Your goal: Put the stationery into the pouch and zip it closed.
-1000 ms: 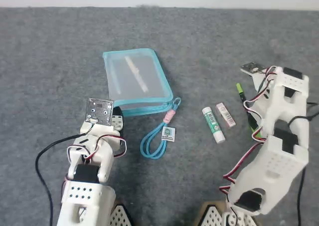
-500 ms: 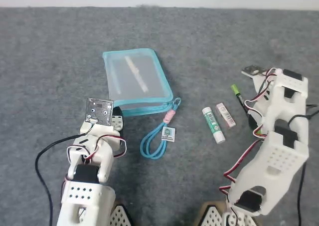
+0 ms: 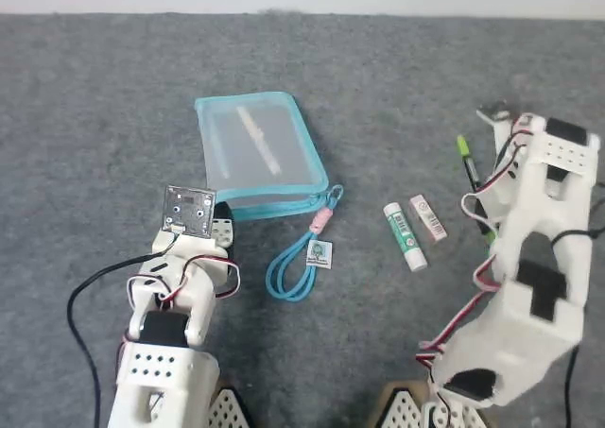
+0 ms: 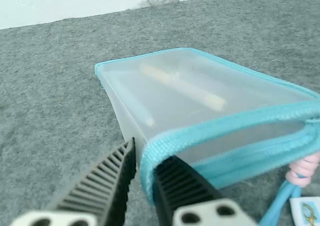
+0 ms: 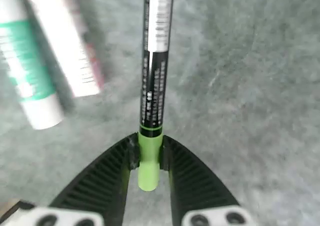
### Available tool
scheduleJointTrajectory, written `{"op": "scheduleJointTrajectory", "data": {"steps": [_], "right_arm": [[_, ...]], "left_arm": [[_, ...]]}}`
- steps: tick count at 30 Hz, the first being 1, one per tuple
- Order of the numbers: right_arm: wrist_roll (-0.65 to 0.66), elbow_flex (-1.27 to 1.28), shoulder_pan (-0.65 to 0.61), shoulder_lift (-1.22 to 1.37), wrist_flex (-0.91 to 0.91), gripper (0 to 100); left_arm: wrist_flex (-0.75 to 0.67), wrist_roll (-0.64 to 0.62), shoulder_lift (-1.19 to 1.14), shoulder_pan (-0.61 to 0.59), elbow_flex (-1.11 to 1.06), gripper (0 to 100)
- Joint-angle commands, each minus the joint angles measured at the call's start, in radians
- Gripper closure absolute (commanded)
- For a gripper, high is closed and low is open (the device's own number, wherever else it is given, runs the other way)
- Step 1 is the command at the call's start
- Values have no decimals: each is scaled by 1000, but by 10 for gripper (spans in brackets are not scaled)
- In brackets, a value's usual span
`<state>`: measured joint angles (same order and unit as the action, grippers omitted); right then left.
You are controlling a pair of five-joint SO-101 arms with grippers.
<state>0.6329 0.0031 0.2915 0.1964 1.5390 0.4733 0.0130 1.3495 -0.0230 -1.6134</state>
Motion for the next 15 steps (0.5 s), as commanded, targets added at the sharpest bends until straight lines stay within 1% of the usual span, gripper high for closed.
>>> {"op": "scheduleJointTrajectory", "data": {"steps": [1,4,11,15], "right_arm": [[-18,17,-73,-211,84,992],[-20,84,-166,-352,120,992],[-60,339,-447,-704,145,992],[-61,450,-625,-805,166,992]], "left_arm": [[-18,9,26,6,15,989],[-18,9,26,3,15,989],[-17,9,26,2,15,989],[-17,11,26,2,15,989]]}}
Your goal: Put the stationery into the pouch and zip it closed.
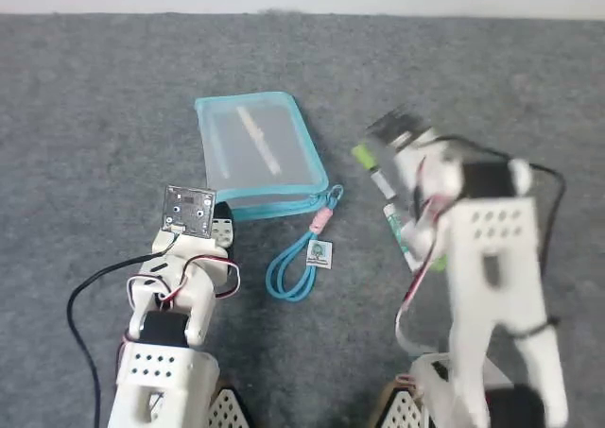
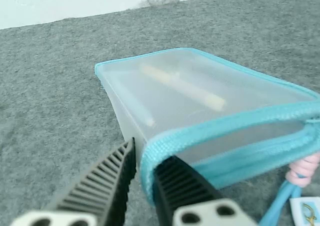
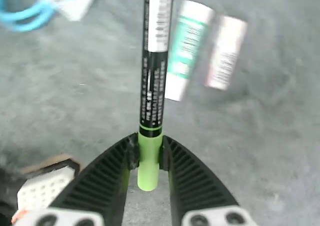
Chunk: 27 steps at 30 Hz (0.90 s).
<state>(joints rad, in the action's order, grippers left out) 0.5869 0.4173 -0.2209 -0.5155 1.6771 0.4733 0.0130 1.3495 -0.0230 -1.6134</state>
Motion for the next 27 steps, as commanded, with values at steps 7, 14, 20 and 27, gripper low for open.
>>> {"op": "scheduleJointTrajectory", "data": {"steps": [7,14,20,27], "right_arm": [[-127,41,-251,-24,45,992],[-229,-26,-248,107,27,992],[-233,-103,-255,196,18,992],[-226,-192,-271,306,35,992]], "left_arm": [[-18,11,26,2,15,989],[-18,11,26,2,15,989],[-17,11,26,6,15,989],[-17,11,26,8,15,989]]}}
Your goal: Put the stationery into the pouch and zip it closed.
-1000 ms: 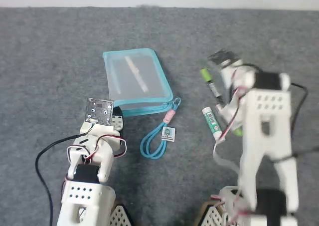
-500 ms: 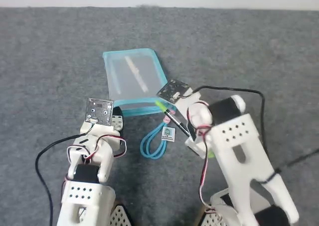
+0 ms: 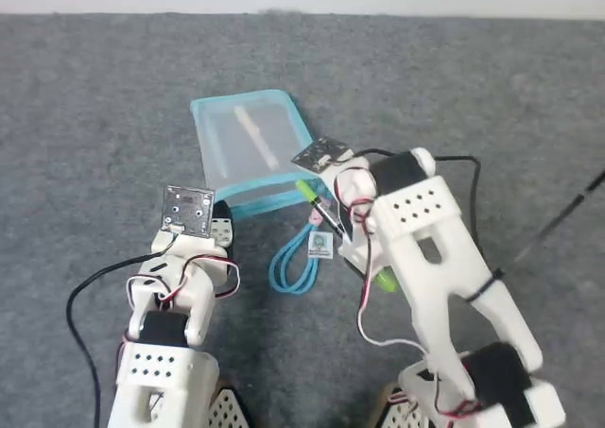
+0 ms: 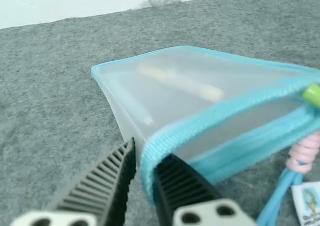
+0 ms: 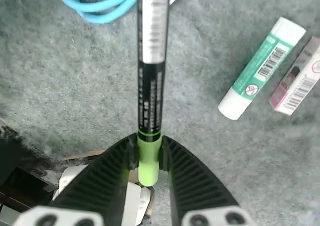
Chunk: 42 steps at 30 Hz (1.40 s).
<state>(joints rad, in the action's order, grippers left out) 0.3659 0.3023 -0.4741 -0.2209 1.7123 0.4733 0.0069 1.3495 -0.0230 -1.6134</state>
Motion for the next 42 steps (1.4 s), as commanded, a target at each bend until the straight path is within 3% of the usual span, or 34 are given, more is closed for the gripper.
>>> {"op": "scheduleJointTrajectory", "data": {"steps": [1,10,21,31,42], "right_arm": [[-5,-84,-28,22,8,992],[-11,-97,-156,47,71,992],[-69,-199,-151,108,77,992],[-150,-552,-33,443,79,992],[-226,-807,-33,512,-1,990]], "left_arm": [[-17,17,26,8,15,989],[-18,17,26,8,16,989],[-15,17,26,9,16,989],[-14,81,26,12,13,989],[-18,87,26,77,-10,989]]}}
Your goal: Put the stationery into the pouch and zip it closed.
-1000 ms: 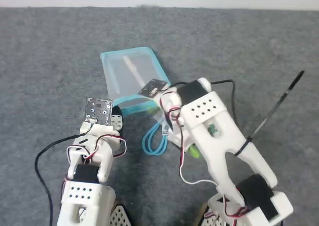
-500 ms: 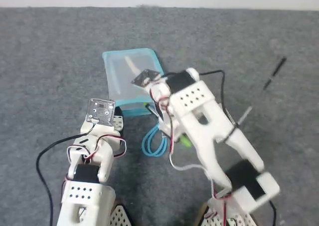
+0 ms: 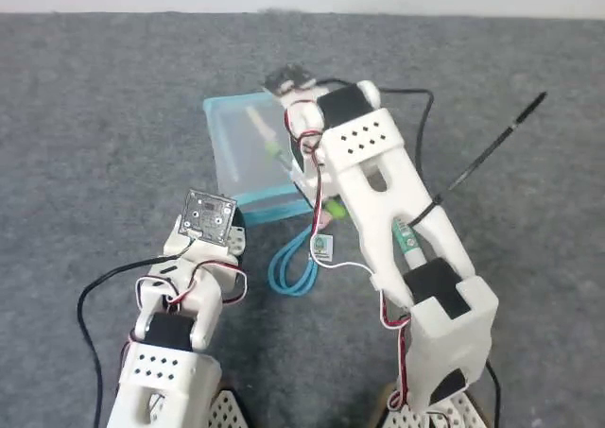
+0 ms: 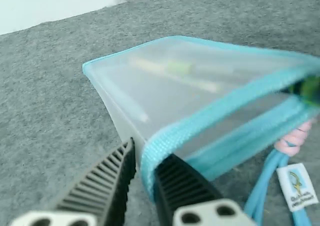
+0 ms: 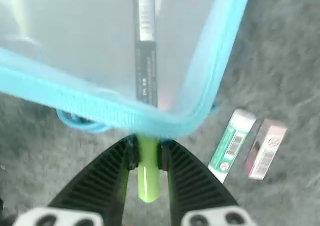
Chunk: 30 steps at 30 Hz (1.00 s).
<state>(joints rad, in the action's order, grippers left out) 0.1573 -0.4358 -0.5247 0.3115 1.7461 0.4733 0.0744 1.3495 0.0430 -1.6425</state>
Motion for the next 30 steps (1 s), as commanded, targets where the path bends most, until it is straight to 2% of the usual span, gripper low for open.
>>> {"op": "scheduleJointTrajectory", "data": {"steps": [1,11,18,30], "right_arm": [[-15,-69,8,-21,-53,990],[-14,-69,-77,-19,-206,981],[-14,-89,-90,-30,-243,801],[-14,-103,-87,-202,-203,797]], "left_arm": [[-18,20,26,11,19,989],[-18,20,26,11,19,989],[-18,20,26,11,19,989],[-20,17,26,-34,24,989]]}}
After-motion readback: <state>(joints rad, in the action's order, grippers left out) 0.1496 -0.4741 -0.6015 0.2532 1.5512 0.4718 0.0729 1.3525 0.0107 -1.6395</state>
